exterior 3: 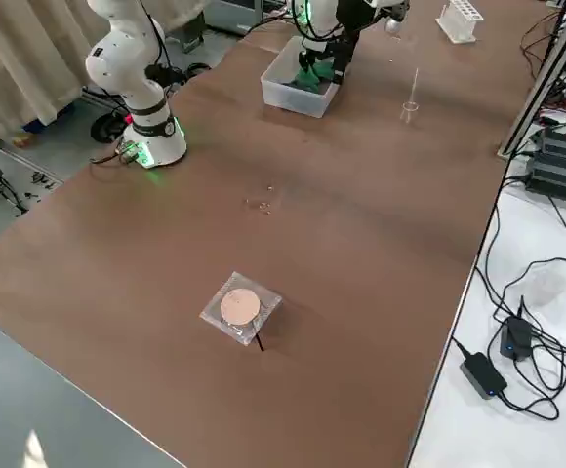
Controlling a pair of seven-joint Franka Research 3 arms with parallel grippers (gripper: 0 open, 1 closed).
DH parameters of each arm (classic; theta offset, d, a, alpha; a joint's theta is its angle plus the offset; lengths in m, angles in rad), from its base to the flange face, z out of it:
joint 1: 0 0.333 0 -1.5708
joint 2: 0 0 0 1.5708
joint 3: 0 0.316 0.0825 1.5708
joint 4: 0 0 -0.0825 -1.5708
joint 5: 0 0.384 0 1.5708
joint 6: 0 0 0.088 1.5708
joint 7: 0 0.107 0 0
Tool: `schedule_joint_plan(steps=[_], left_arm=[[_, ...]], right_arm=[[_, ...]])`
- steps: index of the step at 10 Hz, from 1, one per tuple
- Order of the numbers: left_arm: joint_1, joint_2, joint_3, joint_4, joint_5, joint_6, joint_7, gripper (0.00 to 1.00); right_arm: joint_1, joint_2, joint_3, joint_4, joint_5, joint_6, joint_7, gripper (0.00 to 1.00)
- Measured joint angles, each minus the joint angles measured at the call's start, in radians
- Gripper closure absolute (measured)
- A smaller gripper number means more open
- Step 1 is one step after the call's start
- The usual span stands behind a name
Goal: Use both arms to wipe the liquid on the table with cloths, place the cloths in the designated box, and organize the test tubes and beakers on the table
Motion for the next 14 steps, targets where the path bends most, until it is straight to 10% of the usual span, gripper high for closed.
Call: schedule_joint_plan(steps=[4, 10, 14], left_arm=[[0.011, -0.007, -0.001, 0.015, 0.000, -0.010, -0.012, 0.91], [0.075, -0.241, -0.014, 0.297, -0.122, -0.338, 0.017, 0.93], [0.095, -0.403, 0.302, 0.320, -0.211, -0.270, 0.195, 0.93]], right_arm=[[0.000, 0.000, 0.000, 0.000, 0.000, 0.004, 0.000, 0.00], [0.104, -0.001, 0.002, -0.009, 0.014, 0.018, 0.073, 0.00], [0.443, 0.001, 0.008, -0.178, 0.019, 0.239, 0.493, 0.00]])
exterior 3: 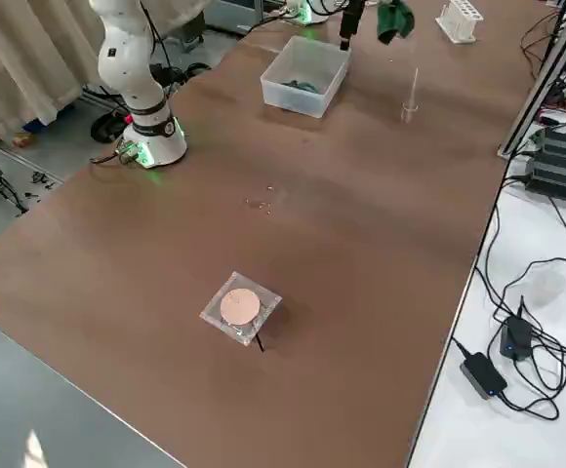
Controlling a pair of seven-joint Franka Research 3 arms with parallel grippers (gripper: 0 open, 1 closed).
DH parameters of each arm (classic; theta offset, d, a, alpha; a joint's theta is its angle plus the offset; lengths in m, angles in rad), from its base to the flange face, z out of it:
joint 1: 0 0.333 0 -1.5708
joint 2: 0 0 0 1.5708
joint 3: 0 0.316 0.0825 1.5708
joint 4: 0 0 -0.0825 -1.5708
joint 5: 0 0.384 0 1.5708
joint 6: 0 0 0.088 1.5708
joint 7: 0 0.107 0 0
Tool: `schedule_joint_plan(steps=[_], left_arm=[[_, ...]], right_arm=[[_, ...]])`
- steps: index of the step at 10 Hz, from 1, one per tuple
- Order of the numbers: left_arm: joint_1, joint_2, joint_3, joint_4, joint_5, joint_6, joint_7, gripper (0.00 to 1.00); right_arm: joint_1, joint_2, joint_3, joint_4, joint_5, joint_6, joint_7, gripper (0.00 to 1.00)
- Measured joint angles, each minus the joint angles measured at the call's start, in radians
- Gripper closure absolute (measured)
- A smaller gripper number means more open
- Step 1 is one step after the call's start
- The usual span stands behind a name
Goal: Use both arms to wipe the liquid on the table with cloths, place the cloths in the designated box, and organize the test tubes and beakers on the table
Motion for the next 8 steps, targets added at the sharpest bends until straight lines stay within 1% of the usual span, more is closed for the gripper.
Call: schedule_joint_plan(steps=[2, 3, 4, 5, 6, 7, 8], left_arm=[[0.000, -0.002, 0.140, -0.025, -0.083, 0.010, 0.018, 0.93], [0.002, 0.000, 0.206, -0.056, -0.124, 0.034, 0.062, 0.93], [0.005, 0.004, 0.251, -0.100, -0.150, 0.068, 0.111, 0.93], [0.005, 0.011, 0.267, -0.153, -0.157, 0.114, 0.124, 0.93], [0.002, 0.022, 0.268, -0.213, -0.157, 0.158, 0.124, 0.93], [-0.004, 0.035, 0.268, -0.264, -0.158, 0.200, 0.121, 0.93], [-0.008, 0.055, 0.268, -0.299, -0.158, 0.259, 0.117, 0.93]], right_arm=[[0.130, 0.002, 0.000, -0.123, -0.001, 0.171, 0.153, 0.00], [0.201, 0.004, 0.000, -0.189, -0.004, 0.257, 0.238, 0.00], [0.269, 0.011, 0.000, -0.242, -0.019, 0.309, 0.321, 0.00], [0.320, 0.032, -0.001, -0.267, -0.064, 0.328, 0.396, 0.00], [0.355, 0.059, -0.001, -0.274, -0.134, 0.334, 0.477, 0.00], [0.372, 0.085, -0.001, -0.276, -0.195, 0.334, 0.544, 0.00], [0.381, 0.110, -0.003, -0.277, -0.230, 0.334, 0.576, 0.00]])
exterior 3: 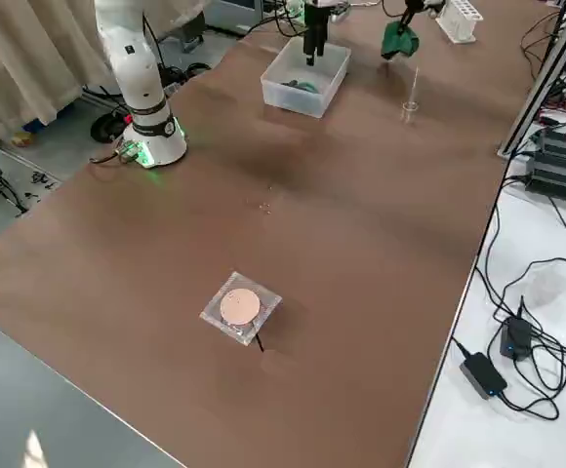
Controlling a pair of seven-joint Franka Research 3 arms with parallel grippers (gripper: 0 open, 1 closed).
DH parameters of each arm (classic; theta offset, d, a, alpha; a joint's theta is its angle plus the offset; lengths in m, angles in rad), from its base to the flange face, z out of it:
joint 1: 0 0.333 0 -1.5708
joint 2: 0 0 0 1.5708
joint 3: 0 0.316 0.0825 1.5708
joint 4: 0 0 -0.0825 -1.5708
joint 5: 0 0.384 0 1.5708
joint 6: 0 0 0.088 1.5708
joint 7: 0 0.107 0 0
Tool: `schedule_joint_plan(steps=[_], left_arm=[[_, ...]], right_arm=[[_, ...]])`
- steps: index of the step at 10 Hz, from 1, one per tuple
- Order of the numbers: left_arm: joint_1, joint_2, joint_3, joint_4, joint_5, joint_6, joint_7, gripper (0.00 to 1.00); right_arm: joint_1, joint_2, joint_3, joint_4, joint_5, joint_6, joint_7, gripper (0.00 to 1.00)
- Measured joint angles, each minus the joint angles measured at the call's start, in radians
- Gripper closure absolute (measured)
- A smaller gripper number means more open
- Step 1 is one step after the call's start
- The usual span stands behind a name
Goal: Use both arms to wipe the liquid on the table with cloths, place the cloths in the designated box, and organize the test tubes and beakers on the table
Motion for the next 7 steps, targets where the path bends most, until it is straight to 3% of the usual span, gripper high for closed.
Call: schedule_joint_plan(steps=[3, 5, 7], left_arm=[[-0.003, 0.111, 0.001, -0.016, 0.000, 0.162, -0.022, 0.93], [-0.003, 0.147, 0.010, -0.021, 0.000, 0.175, -0.069, 0.93], [-0.003, 0.147, 0.063, -0.062, 0.000, 0.172, -0.074, 0.93]], right_arm=[[0.001, 0.075, -0.017, 0.000, -0.040, 0.002, 0.039, 0.00], [0.002, 0.101, -0.017, 0.006, -0.046, 0.007, 0.052, 0.00], [0.004, 0.117, -0.015, 0.028, -0.048, 0.009, 0.054, 0.00]])
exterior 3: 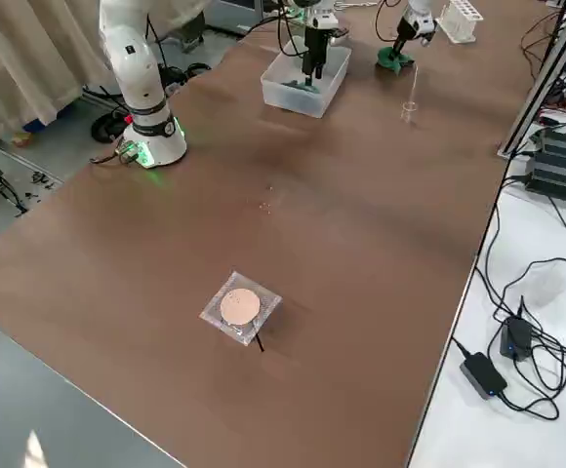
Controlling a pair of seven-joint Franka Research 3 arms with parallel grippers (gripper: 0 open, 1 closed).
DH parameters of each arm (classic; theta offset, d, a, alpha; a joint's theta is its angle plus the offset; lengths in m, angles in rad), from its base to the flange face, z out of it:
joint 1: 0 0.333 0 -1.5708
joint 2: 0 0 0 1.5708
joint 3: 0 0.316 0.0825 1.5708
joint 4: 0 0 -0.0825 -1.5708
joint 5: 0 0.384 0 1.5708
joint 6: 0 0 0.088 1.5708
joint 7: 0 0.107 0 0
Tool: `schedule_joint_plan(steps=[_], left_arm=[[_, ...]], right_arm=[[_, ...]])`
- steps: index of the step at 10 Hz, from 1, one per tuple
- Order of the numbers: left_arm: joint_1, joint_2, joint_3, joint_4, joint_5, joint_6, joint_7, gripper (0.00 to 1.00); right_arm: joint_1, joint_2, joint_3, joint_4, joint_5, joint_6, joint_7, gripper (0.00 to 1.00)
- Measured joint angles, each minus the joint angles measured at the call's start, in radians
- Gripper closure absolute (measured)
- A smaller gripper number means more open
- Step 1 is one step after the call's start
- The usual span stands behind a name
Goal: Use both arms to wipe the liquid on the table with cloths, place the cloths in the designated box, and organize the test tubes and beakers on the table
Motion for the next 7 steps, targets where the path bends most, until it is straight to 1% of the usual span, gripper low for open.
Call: schedule_joint_plan(steps=[3, 5, 7], left_arm=[[-0.001, -0.036, 0.101, -0.062, -0.007, -0.009, 0.008, 0.93], [0.002, -0.076, 0.200, -0.133, -0.007, -0.010, 0.044, 0.93], [0.005, -0.127, 0.314, -0.227, 0.001, -0.006, 0.105, 0.93]], right_arm=[[0.011, 0.032, 0.003, 0.014, 0.000, 0.000, 0.033, 0.00], [0.054, 0.054, 0.005, 0.015, 0.000, -0.005, 0.128, 0.00], [0.076, 0.066, 0.005, 0.015, -0.001, -0.027, 0.160, 0.00]])
